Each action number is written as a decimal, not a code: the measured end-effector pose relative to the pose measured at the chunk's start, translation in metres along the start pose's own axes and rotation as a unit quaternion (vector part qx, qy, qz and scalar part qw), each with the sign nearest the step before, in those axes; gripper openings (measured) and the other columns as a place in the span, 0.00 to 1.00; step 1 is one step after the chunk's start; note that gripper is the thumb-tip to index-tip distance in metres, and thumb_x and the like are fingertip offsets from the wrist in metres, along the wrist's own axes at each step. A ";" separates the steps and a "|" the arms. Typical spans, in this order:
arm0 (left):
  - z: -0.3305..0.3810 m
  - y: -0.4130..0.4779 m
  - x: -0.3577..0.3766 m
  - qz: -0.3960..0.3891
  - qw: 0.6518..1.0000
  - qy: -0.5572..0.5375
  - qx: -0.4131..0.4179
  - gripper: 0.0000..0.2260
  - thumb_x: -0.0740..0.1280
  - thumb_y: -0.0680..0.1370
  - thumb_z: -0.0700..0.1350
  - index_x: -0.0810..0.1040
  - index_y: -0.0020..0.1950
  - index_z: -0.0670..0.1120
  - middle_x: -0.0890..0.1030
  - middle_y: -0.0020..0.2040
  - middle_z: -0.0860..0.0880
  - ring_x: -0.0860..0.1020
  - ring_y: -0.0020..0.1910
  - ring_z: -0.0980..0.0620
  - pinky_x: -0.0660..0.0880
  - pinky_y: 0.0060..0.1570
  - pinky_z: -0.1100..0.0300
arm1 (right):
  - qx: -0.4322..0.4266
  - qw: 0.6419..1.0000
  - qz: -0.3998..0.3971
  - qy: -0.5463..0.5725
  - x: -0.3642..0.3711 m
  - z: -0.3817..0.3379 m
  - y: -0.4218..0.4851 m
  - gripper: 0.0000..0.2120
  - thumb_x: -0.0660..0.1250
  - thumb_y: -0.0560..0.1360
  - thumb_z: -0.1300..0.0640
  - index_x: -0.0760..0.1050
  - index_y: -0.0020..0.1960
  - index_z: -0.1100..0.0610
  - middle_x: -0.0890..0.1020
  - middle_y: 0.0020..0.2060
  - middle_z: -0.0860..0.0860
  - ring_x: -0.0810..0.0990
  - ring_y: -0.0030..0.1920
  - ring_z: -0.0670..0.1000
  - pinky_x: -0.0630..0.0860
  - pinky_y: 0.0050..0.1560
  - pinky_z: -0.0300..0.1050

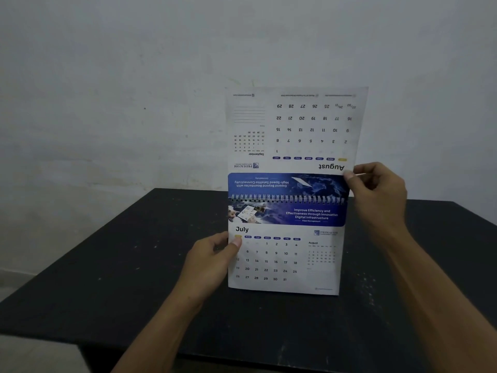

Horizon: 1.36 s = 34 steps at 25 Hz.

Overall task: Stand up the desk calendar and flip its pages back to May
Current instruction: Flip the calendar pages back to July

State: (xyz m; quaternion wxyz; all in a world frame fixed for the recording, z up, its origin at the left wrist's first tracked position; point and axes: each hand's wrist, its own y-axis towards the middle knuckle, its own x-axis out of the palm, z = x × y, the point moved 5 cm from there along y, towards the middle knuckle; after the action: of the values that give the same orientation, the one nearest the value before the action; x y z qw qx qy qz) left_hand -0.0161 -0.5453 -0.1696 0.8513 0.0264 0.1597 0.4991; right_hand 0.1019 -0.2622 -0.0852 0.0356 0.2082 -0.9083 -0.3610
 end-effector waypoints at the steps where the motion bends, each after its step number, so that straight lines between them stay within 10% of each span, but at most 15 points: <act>1: 0.000 0.000 0.000 -0.001 1.000 -0.001 0.000 0.22 0.66 0.79 0.50 0.78 0.34 0.77 0.81 0.38 0.75 0.78 0.41 0.78 0.71 0.37 0.76 | 0.003 1.000 0.002 0.001 0.000 0.002 0.000 0.08 0.68 0.75 0.49 0.75 0.48 0.52 0.82 0.38 0.47 0.82 0.40 0.44 0.77 0.32 0.36; 19: -0.006 -0.002 0.001 -0.003 1.000 -0.007 -0.026 0.17 0.67 0.79 0.48 0.80 0.37 0.70 0.83 0.40 0.73 0.79 0.41 0.76 0.73 0.37 0.75 | 0.058 0.998 -0.035 0.007 0.004 0.030 -0.022 0.14 0.67 0.74 0.48 0.75 0.57 0.52 0.80 0.45 0.43 0.81 0.47 0.44 0.78 0.35 0.38; 30: -0.010 -0.008 0.004 0.008 0.998 0.059 -0.035 0.12 0.68 0.78 0.47 0.77 0.46 0.67 0.84 0.42 0.69 0.81 0.44 0.72 0.73 0.34 0.76 | 0.081 0.994 -0.063 -0.031 0.009 0.038 -0.040 0.17 0.59 0.76 0.40 0.75 0.44 0.53 0.82 0.40 0.47 0.81 0.43 0.46 0.75 0.37 0.42; 34: -0.010 -0.010 0.011 0.027 0.993 0.110 -0.025 0.11 0.68 0.77 0.50 0.75 0.47 0.69 0.80 0.53 0.58 0.81 0.51 0.59 0.78 0.45 0.63 | 0.074 0.994 -0.071 -0.026 0.007 0.042 -0.045 0.14 0.60 0.76 0.42 0.77 0.49 0.51 0.82 0.43 0.45 0.82 0.45 0.43 0.75 0.37 0.38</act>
State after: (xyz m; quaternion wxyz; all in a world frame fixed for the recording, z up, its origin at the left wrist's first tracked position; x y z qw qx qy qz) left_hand -0.0056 -0.5422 -0.1841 0.8153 -0.0459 0.2393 0.5253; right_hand 0.1022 -0.2676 -0.1467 -0.0294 0.2647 -0.9162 -0.2995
